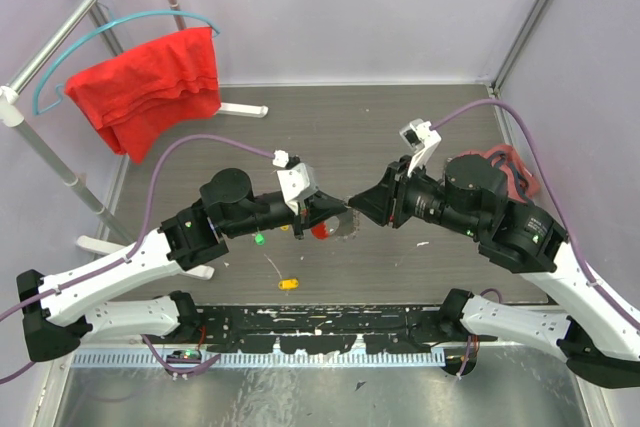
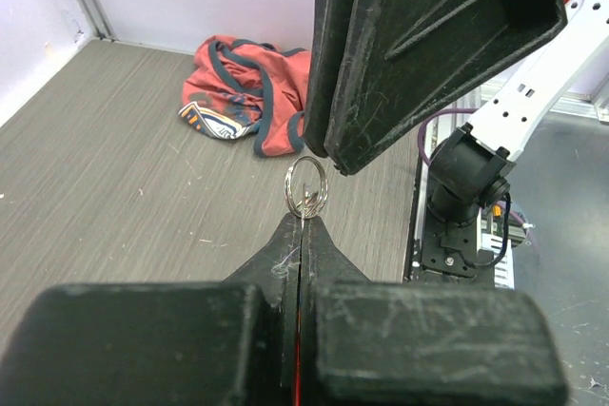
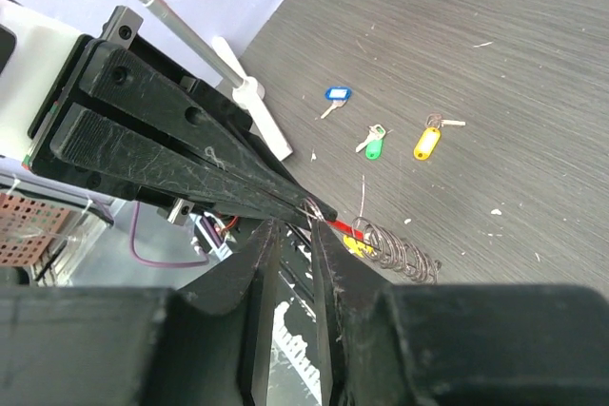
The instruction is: Put the keys on the keyring
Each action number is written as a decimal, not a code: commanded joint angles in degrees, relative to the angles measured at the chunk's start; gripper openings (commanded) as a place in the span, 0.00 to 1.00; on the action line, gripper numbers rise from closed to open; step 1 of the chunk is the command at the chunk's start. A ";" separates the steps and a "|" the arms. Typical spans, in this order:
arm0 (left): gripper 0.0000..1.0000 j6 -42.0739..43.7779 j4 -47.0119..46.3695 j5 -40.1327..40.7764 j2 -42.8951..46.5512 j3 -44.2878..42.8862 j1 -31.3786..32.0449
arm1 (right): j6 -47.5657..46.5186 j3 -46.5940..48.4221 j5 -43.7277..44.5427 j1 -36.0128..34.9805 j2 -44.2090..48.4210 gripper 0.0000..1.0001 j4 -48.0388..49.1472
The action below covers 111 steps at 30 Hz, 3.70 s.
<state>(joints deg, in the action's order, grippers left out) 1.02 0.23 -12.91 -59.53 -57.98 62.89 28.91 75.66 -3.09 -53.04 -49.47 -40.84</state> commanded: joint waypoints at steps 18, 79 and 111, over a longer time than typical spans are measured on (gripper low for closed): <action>0.00 1.68 -1.38 -1.53 3.25 0.51 0.25 | -5.30 1.11 0.16 -0.05 2.67 0.27 1.84; 0.00 22.43 33.47 -15.24 -3.75 -18.14 1.36 | -14.10 8.13 -24.39 -0.05 -9.65 0.01 -9.67; 0.00 14.37 24.30 -6.42 -2.98 -14.29 1.35 | -8.56 8.07 -1.44 -0.03 -2.82 0.01 -6.42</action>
<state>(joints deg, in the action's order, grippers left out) 17.56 23.59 -21.47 -63.57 -73.36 64.23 20.12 83.40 -10.96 -53.41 -54.24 -49.69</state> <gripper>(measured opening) 0.007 0.029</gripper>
